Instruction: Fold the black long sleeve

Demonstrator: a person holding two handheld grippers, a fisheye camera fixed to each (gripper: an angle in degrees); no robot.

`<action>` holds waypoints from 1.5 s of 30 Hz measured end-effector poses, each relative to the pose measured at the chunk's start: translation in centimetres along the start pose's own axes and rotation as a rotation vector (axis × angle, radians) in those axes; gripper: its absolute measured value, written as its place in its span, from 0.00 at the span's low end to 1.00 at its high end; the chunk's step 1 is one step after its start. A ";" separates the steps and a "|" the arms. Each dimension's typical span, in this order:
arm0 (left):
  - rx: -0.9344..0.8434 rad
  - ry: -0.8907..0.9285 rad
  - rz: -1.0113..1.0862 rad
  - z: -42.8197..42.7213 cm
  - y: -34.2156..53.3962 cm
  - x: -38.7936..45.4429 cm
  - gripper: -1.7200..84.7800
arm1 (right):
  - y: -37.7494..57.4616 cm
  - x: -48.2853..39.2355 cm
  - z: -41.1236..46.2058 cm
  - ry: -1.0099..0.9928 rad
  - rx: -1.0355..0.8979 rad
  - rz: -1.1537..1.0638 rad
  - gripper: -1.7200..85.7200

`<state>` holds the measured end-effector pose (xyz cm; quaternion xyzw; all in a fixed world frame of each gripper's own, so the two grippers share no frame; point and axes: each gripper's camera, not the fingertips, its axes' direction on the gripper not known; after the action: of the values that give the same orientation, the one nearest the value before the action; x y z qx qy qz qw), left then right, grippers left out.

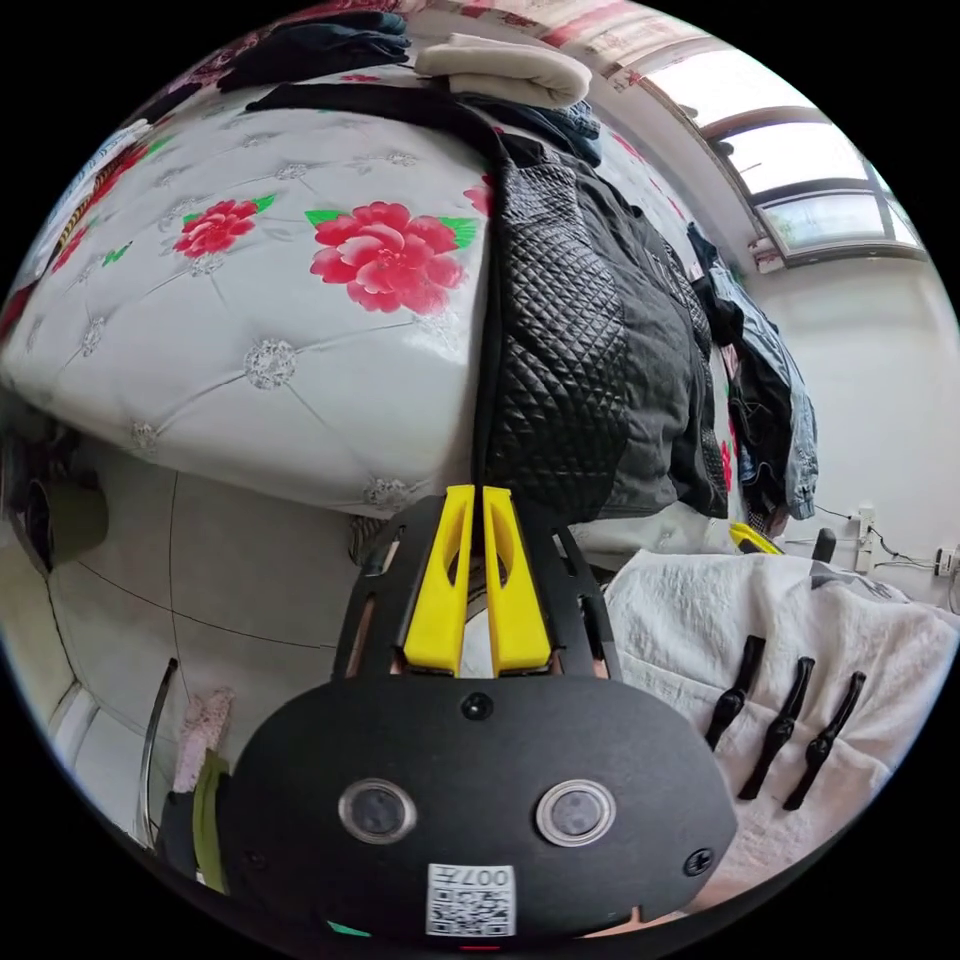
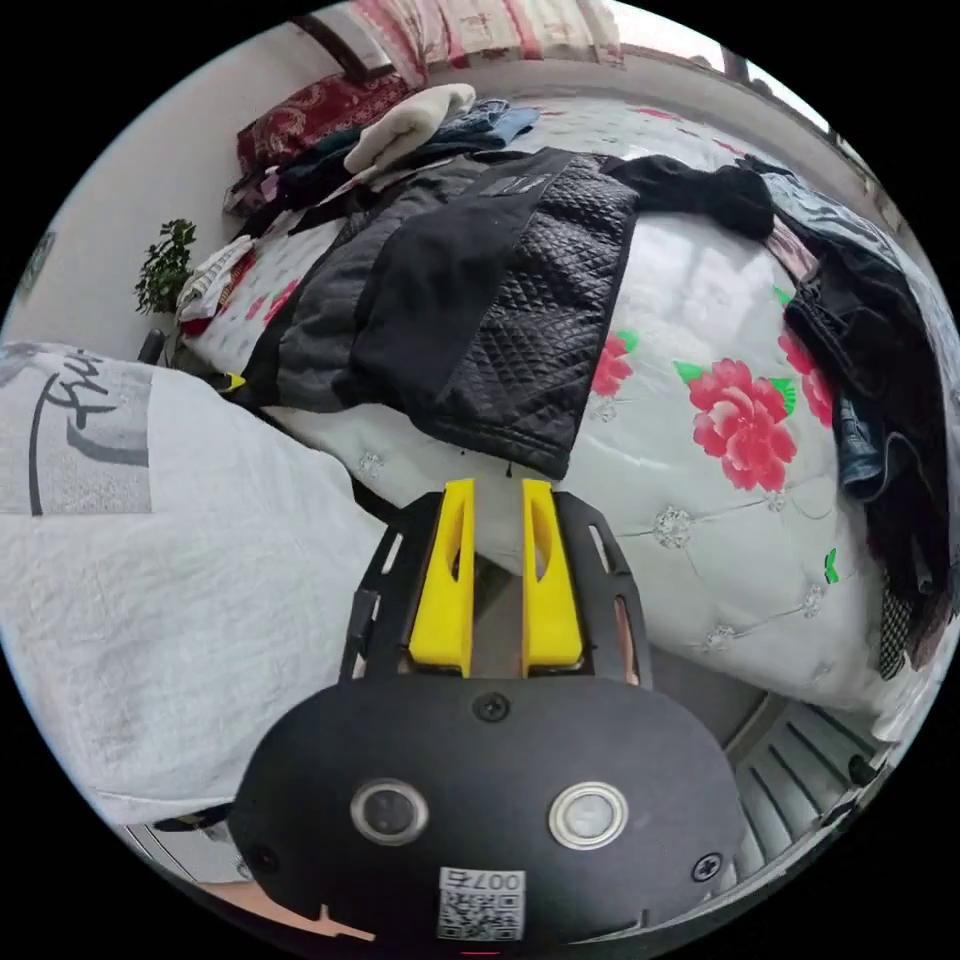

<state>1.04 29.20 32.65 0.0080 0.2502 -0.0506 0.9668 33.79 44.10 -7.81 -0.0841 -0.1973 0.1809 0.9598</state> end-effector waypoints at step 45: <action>0.319 0.025 -0.246 -9.5 -17.1 -11.2 0.16 | -23.1 -4.8 9.9 0.252 -0.420 -0.243 0.03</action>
<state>-15.01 13.58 29.95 0.1312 0.2500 -0.2072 0.9367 32.88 21.91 4.91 -0.2791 -0.1180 0.0074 0.9530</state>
